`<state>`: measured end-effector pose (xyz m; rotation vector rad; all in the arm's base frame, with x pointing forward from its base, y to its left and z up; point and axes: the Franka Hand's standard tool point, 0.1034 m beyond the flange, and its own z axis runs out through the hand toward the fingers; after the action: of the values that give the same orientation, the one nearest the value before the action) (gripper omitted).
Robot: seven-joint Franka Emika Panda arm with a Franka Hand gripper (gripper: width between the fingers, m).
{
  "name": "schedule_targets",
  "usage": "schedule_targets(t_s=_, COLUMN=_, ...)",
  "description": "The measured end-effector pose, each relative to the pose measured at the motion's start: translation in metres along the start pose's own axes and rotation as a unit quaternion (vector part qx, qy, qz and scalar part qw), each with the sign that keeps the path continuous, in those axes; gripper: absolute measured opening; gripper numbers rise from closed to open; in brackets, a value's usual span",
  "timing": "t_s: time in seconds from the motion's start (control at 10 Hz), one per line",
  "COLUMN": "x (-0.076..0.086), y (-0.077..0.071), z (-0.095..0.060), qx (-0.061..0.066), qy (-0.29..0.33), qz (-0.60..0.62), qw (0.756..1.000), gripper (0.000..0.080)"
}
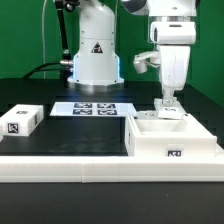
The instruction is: Assemble cabinet
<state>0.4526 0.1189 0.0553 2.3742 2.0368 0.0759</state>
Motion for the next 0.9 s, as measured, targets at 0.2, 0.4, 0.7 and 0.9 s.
schedule_targets(t_s=0.2, x=-0.0023, y=0.0062, z=-0.0015, qx=-0.002, qy=0.0, qz=-0.004, qw=1.0, gripper=0.007)
schedule_targets(t_s=0.4, x=-0.0017, y=0.0099, z=-0.003, qx=-0.005, qy=0.0, qz=-0.004, qw=1.0, gripper=0.007)
schedule_targets(t_s=0.7, x=-0.0005, y=0.0067, z=-0.0024, qx=-0.001, qy=-0.001, qz=0.004, qw=1.0, gripper=0.007)
schedule_targets(t_s=0.9, x=-0.0018, y=0.0064, z=-0.0016, qx=0.0, qy=-0.001, qz=0.005, qw=1.0, gripper=0.007)
